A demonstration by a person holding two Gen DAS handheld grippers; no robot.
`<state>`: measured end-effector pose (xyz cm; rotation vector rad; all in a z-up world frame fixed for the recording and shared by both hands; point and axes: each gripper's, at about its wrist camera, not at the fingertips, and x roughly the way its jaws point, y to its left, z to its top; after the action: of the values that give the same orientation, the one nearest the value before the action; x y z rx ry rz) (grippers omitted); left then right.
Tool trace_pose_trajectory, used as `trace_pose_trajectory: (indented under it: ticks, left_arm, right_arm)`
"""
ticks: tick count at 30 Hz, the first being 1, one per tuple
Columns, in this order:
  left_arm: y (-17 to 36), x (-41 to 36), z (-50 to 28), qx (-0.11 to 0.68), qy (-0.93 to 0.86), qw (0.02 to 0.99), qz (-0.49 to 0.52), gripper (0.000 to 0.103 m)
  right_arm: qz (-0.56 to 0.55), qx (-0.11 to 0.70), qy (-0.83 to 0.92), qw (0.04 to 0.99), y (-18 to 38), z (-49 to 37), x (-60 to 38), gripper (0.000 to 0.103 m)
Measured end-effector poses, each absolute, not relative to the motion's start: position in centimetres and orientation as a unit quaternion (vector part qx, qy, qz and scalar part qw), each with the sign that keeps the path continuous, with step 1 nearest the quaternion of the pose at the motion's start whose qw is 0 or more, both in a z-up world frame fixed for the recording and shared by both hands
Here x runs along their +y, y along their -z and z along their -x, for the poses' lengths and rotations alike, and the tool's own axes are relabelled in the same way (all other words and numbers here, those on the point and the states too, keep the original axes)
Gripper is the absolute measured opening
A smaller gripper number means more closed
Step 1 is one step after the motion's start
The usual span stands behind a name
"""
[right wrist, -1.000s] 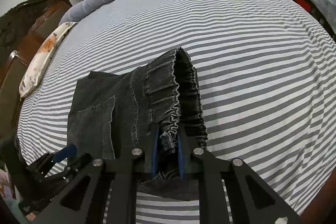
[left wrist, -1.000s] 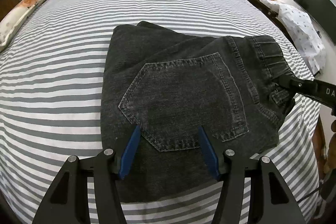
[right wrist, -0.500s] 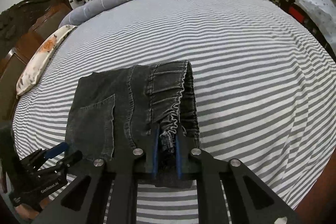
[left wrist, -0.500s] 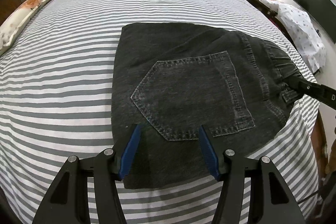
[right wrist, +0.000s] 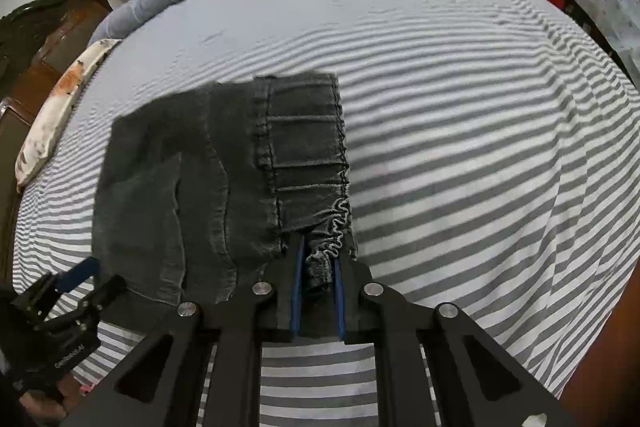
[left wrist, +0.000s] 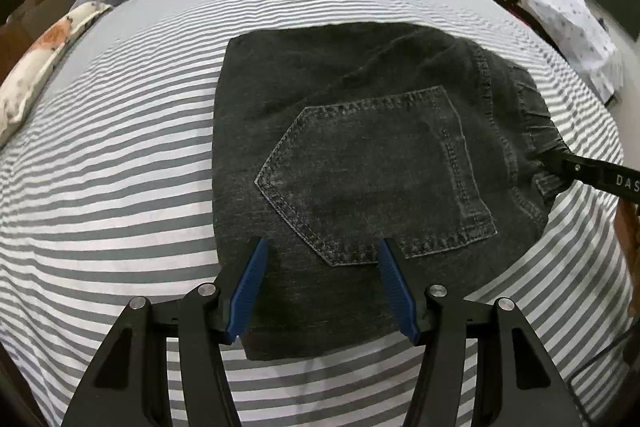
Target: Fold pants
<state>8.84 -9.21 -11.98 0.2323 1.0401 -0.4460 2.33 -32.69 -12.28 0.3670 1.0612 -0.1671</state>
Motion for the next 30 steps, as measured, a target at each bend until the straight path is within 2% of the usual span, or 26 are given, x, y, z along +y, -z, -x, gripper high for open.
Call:
trace_pose_trajectory:
  ticks: [15, 16, 18, 19, 20, 25, 30]
  left_arm:
    - [13.5, -9.9, -9.1, 0.493, 0.209, 0.837, -0.113, 0.059]
    - [13.5, -9.9, -9.1, 0.492, 0.21, 0.837, -0.111, 0.059]
    - [13.7, -9.9, -9.0, 0.493, 0.213, 0.837, -0.105, 0.059]
    - [13.7, -9.7, -9.0, 0.493, 0.217, 0.837, -0.097, 0.06]
    - [13.6, -9.4, -9.2, 0.495, 0.221, 0.836, -0.086, 0.061]
    - [12.8, -7.5, -10.3, 0.503, 0.238, 0.831, -0.011, 0.062]
    - [10.1, -6.0, -12.2, 0.469, 0.23, 0.852, 0.027, 0.062]
  right_arm:
    - [-0.168, 0.52, 0.08, 0.834, 13.7, -3.0, -32.9, 0.013]
    - [-0.171, 0.521, 0.078, 0.833, 13.7, -3.0, -33.1, 0.015]
    - [-0.2, 0.519, 0.089, 0.826, 13.6, -2.9, -34.1, 0.024]
    - [-0.222, 0.519, 0.093, 0.82, 13.7, -2.7, -34.7, 0.032]
    - [-0.24, 0.518, 0.093, 0.816, 13.7, -2.6, -35.1, 0.035]
    - [-0.271, 0.511, 0.089, 0.811, 12.9, -2.4, -36.2, 0.036]
    - [-0.208, 0.475, 0.097, 0.85, 9.4, -3.0, -36.0, 0.037]
